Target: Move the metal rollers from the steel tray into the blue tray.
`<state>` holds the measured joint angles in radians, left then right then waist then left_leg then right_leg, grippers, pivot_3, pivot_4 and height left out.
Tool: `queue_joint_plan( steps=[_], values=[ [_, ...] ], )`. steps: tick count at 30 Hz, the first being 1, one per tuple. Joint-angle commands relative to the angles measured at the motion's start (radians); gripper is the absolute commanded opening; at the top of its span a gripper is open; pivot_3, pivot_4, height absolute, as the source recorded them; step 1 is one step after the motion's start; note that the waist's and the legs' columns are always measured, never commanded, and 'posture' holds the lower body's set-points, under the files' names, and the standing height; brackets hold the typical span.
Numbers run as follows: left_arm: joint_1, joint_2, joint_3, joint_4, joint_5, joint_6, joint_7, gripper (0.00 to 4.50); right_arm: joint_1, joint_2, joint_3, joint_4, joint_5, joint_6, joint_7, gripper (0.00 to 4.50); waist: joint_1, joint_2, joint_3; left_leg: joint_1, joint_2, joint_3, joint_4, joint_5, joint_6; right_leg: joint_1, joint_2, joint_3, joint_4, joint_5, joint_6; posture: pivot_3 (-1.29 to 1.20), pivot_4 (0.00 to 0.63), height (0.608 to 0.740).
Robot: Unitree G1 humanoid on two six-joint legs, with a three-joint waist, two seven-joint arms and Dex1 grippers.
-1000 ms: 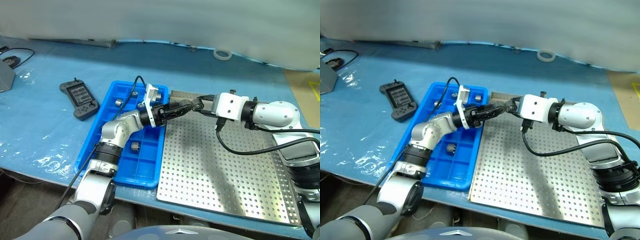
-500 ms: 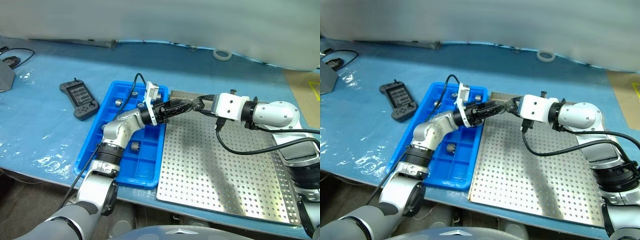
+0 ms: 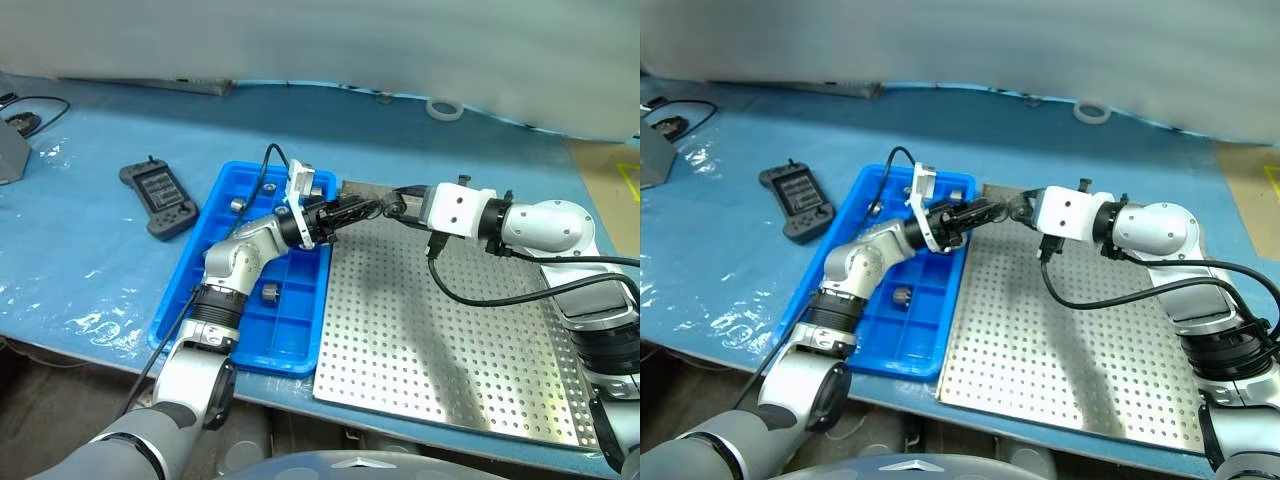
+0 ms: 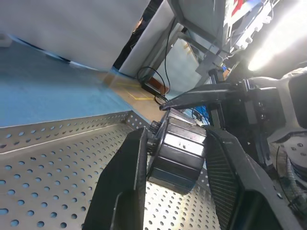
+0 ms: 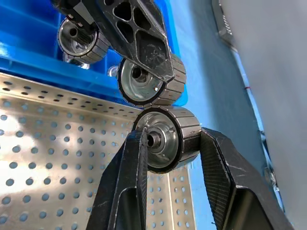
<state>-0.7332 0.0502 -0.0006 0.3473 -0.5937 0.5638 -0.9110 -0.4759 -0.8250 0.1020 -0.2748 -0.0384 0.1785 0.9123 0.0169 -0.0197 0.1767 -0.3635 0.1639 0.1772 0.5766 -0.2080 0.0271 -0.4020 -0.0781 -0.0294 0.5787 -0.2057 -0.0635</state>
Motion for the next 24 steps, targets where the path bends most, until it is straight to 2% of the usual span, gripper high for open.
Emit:
queue_joint_plan(
  steps=[1, 6, 9, 12, 15, 19, 21, 24],
  values=[
    [-0.036, 0.062, 0.114, -0.004, -0.027, -0.023, 0.053, 1.37, -0.005, -0.011, -0.013, -0.015, 0.0, -0.031, 0.004, 1.22, -0.001, 0.0, 0.0, 0.0, 0.0, 0.0, 0.0, 0.0, 0.0, 0.0, 0.0, 0.0, 0.0, 0.0, 0.0, -0.15, 0.15, 0.74],
    [-0.022, 0.196, 0.15, 0.02, -0.003, -0.073, 0.047, 1.37, 0.001, -0.014, -0.005, -0.003, -0.002, -0.045, -0.005, 1.22, -0.005, 0.0, 0.0, 0.0, 0.0, 0.0, 0.0, 0.0, 0.0, -0.001, 0.0, 0.0, 0.001, 0.0, 0.0, -0.14, 0.15, 0.74],
    [-0.004, 0.295, 0.215, 0.021, -0.046, -0.024, 0.054, 1.37, 0.002, -0.017, 0.001, 0.008, -0.003, -0.058, -0.004, 1.22, -0.023, 0.0, 0.0, 0.001, 0.003, 0.0, 0.0, 0.001, -0.002, -0.002, 0.002, 0.0, 0.003, 0.0, 0.0, -0.14, 0.15, 0.74],
    [0.096, 0.387, 0.236, -0.131, -0.105, 0.102, 0.022, 1.37, 0.007, -0.021, 0.001, 0.019, 0.002, -0.071, 0.002, 1.22, -0.019, 0.001, 0.0, 0.002, 0.003, 0.0, -0.001, 0.002, -0.004, -0.002, 0.002, 0.0, 0.004, 0.0, 0.0, -0.1, 0.15, 0.74],
    [0.282, 0.501, 0.218, -0.423, -0.208, 0.236, -0.058, 1.37, 0.007, -0.021, 0.003, 0.038, 0.004, -0.087, 0.009, 1.22, -0.001, 0.001, 0.0, 0.001, 0.001, 0.0, -0.001, 0.001, -0.003, -0.001, 0.001, 0.0, 0.002, 0.0, 0.0, -0.07, 0.15, 0.74],
    [0.485, 0.636, 0.217, -0.699, -0.286, 0.318, -0.112, 1.37, -0.006, -0.014, 0.023, 0.075, 0.0, -0.116, 0.024, 1.22, 0.02, -0.001, 0.001, -0.002, 0.001, 0.0, -0.001, 0.0, -0.003, -0.003, 0.001, 0.0, 0.0, 0.0, 0.0, -0.04, 0.15, 0.74],
    [0.578, 0.704, 0.217, -0.754, -0.258, 0.3, -0.141, 1.37, -0.02, -0.004, 0.042, 0.112, -0.015, -0.146, 0.028, 1.22, 0.027, 0.0, 0.001, 0.0, 0.001, 0.0, -0.001, 0.0, -0.004, -0.001, 0.001, 0.0, 0.0, 0.0, 0.0, 0.01, 0.15, 0.74],
    [0.65, 0.761, 0.25, -0.703, -0.212, 0.254, -0.156, 1.37, -0.048, 0.024, 0.063, 0.154, -0.014, -0.173, 0.034, 1.22, 0.03, 0.001, 0.002, 0.007, 0.001, 0.0, -0.004, -0.001, -0.009, 0.003, 0.001, 0.0, 0.001, -0.001, 0.0, 0.01, 0.15, 0.74]
  ],
)
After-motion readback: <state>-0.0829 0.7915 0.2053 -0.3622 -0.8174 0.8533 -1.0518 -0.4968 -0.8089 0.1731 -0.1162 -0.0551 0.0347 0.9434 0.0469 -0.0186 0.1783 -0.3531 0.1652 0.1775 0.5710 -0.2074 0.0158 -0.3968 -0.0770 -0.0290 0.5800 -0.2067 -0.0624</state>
